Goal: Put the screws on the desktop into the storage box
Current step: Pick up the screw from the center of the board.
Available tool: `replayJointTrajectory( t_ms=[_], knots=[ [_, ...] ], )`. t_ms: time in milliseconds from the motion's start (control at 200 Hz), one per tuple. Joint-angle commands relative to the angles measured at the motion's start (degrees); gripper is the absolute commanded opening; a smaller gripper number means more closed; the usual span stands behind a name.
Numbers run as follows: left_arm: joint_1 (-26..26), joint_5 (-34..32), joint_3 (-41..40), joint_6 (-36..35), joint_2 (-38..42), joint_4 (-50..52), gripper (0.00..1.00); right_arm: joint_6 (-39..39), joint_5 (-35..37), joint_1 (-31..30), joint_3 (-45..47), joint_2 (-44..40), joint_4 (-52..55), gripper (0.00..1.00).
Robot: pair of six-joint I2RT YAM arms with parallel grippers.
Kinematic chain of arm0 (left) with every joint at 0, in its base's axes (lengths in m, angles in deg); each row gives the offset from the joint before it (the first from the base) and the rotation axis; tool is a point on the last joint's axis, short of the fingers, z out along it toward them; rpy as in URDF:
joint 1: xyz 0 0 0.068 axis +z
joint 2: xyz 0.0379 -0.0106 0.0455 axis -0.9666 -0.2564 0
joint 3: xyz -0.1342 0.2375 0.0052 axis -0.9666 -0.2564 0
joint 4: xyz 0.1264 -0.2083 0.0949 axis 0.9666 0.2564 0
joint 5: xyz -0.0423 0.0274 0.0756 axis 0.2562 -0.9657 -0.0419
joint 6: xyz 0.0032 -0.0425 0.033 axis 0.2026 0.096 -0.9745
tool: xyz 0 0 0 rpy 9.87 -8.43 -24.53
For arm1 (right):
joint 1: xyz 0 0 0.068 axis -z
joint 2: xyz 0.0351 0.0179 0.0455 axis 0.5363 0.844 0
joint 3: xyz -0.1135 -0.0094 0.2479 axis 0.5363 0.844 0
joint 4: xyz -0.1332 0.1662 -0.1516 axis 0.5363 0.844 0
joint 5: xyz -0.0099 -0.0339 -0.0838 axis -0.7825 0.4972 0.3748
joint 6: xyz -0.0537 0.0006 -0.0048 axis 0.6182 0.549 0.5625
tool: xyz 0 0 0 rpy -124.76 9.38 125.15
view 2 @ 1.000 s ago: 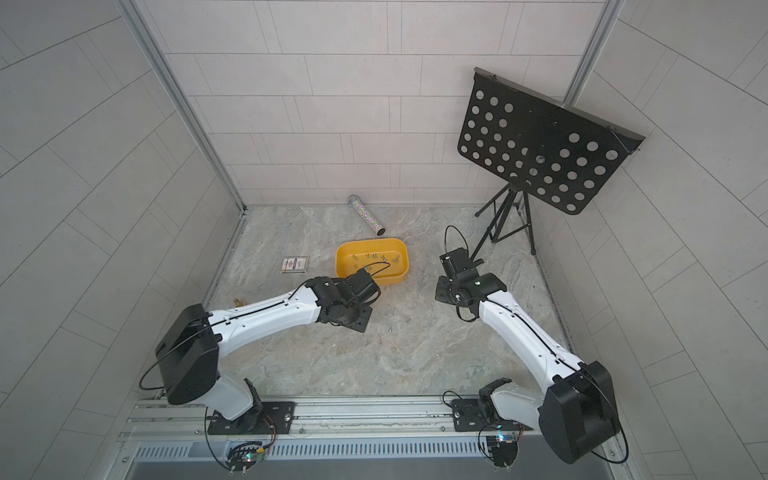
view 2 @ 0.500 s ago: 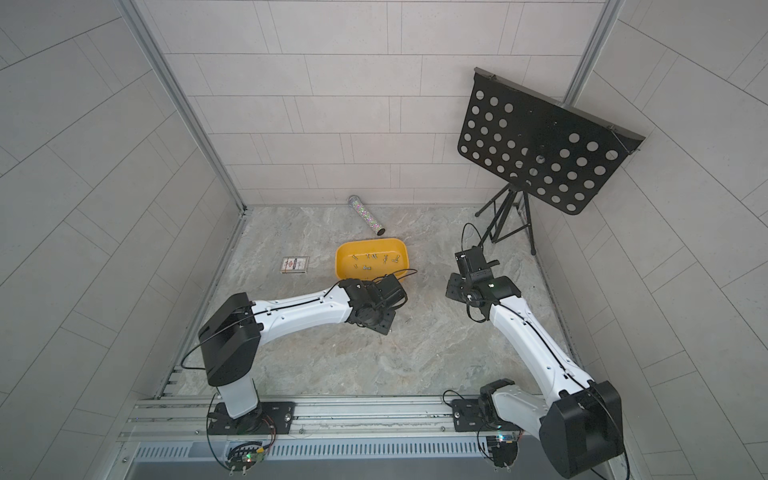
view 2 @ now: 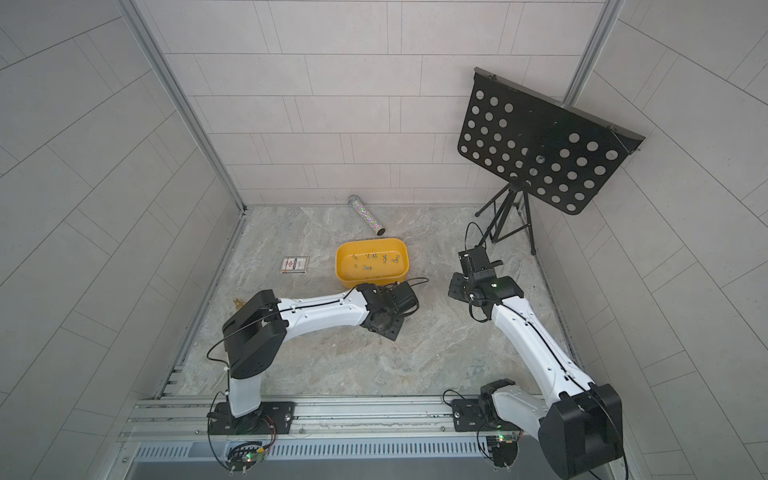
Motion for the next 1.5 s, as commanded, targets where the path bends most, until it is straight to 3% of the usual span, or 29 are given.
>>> replayJointTrajectory(
  t_ms=[0, 1051, 1496],
  knots=[
    [-0.47, -1.13, 1.71, 0.61, -1.5, 1.35, 0.58, 0.68, 0.27, 0.36, 0.51, -0.73, 1.08, 0.28],
    [-0.59, 0.27, 3.38, -0.22, -8.37, -0.32, 0.41, 0.83, -0.6, 0.49, 0.82, 1.23, 0.24, 0.28],
    [-0.55, -1.06, 3.13, -0.65, -9.06, 0.59, 0.24, 0.86, -1.33, 0.5, 0.28, 2.06, 0.0, 0.28]
  ],
)
